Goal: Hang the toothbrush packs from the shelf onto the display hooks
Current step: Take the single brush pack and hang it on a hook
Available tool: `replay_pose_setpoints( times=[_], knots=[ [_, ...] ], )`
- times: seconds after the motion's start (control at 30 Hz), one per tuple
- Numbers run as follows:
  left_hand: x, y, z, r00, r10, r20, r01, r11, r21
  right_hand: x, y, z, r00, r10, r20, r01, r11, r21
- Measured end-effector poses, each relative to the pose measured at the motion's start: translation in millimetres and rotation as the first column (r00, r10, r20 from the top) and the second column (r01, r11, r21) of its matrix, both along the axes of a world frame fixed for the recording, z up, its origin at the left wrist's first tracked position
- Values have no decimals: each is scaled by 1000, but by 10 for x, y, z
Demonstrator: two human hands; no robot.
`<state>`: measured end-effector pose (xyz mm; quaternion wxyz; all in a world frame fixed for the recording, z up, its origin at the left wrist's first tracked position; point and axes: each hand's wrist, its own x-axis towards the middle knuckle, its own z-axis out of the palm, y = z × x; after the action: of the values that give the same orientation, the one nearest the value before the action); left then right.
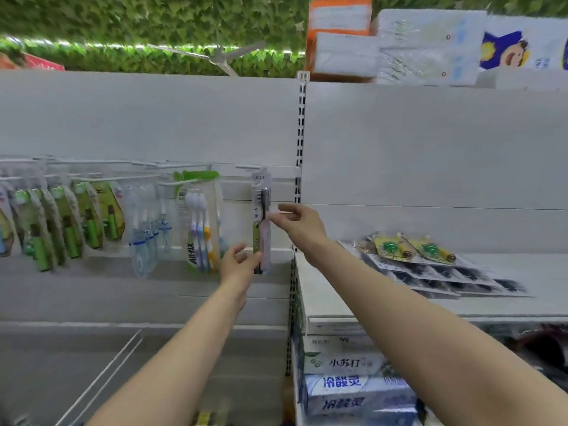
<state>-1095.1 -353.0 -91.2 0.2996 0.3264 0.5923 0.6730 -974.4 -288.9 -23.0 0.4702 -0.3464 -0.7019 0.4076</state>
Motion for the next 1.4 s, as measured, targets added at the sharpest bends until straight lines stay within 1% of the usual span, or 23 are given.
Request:
replay_pose_setpoints(
  times=[0.07,0.13,0.17,0.2,0.23,0.3,0.33,0.4,0.47,0.5,0.53,0.7,0.83,0.93,1.03,1.2,1.3,1.4],
  knots=[
    [200,-163,48,991,123,-58,-122,992,27,304,-71,40,993,-7,118,-5,995,101],
    [452,-329,129,955,220,-201,-211,975,63,676,-141,103,972,-35,234,-22,971,237],
    [588,-404,182,919,255,-300,-245,967,71,874,-167,140,953,-62,298,-34,951,307],
    [725,-474,237,865,279,-416,-273,959,75,1075,-194,179,926,-97,366,-51,926,373],
    [864,-539,296,790,284,-543,-289,954,78,1275,-216,217,886,-142,440,-71,898,433],
    [1134,-651,424,597,228,-769,-294,954,55,1660,-249,295,762,-267,590,-128,831,542],
    [1275,-703,497,498,183,-847,-300,953,29,1846,-266,336,688,-326,649,-166,800,577],
    [1557,-790,633,343,88,-935,-320,947,-28,2197,-301,412,580,-396,712,-227,761,608],
    [1838,-833,746,234,26,-972,-333,941,-55,2527,-316,470,532,-432,728,-237,749,618],
    [1972,-840,790,200,1,-980,-332,941,-67,2682,-314,490,523,-442,729,-227,752,619],
    [2098,-837,823,187,-27,-982,-325,942,-88,2834,-318,504,522,-448,725,-212,756,620],
    [2623,-738,912,182,-187,-966,-295,926,-235,3481,-313,496,550,-445,707,-102,804,586],
    [2889,-624,914,212,-220,-952,-280,920,-275,3857,-267,453,560,-448,697,-23,833,553],
    [3028,-531,851,213,-274,-938,-281,902,-327,4056,-222,417,580,-442,684,18,847,532],
    [3047,-412,780,226,-309,-924,-280,888,-365,4159,-179,355,590,-429,684,52,865,498],
    [2890,-120,706,256,-323,-911,-287,875,-390,4195,46,278,612,-390,688,108,903,416],
    [2749,122,659,289,-323,-901,-268,876,-400,4128,216,252,619,-370,693,150,922,358],
    [2614,370,636,346,-316,-883,-235,882,-408,3977,443,186,604,-350,716,196,936,292]
  ],
)
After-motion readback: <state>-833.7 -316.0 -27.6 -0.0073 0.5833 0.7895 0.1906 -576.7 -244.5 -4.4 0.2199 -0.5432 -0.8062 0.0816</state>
